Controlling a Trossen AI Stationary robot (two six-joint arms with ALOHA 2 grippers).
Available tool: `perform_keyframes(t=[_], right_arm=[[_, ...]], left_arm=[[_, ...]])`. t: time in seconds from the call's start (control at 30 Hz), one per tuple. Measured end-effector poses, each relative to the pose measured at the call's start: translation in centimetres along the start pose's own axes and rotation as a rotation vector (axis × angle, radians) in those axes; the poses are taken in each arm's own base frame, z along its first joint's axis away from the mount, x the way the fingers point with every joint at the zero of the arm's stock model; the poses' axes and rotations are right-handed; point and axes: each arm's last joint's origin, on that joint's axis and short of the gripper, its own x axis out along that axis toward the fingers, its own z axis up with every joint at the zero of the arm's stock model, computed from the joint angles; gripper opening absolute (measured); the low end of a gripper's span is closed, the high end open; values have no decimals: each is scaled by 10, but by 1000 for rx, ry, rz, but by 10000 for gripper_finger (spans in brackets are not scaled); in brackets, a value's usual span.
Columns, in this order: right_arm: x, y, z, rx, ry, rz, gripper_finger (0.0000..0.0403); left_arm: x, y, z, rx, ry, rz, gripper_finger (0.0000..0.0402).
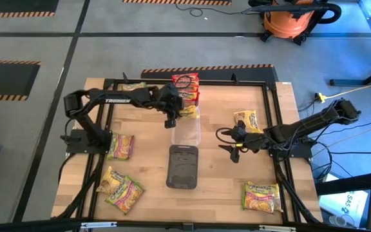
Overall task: Sort Maruchan noodles
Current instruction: Put the yellow noodle pack into the transparent bin
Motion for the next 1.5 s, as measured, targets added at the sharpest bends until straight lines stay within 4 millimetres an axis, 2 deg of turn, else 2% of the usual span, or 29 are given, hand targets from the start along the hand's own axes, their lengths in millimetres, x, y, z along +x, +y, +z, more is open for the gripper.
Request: perform_keyframes(t=[0.33, 0.43, 0.87, 1.5], right_arm=[[0, 0, 0, -1, -1, -8, 276], [0, 0, 0, -2, -1, -8, 276], [0, 0, 0, -2, 5, 3, 276], [0, 0, 0, 1, 8, 9, 276]], left_arm=[[39, 3, -11, -8, 42, -13, 123], [44, 3, -13, -10, 52, -14, 123], [32, 6, -9, -17, 39, 38, 181], [26, 7, -7, -95, 34, 65, 186]])
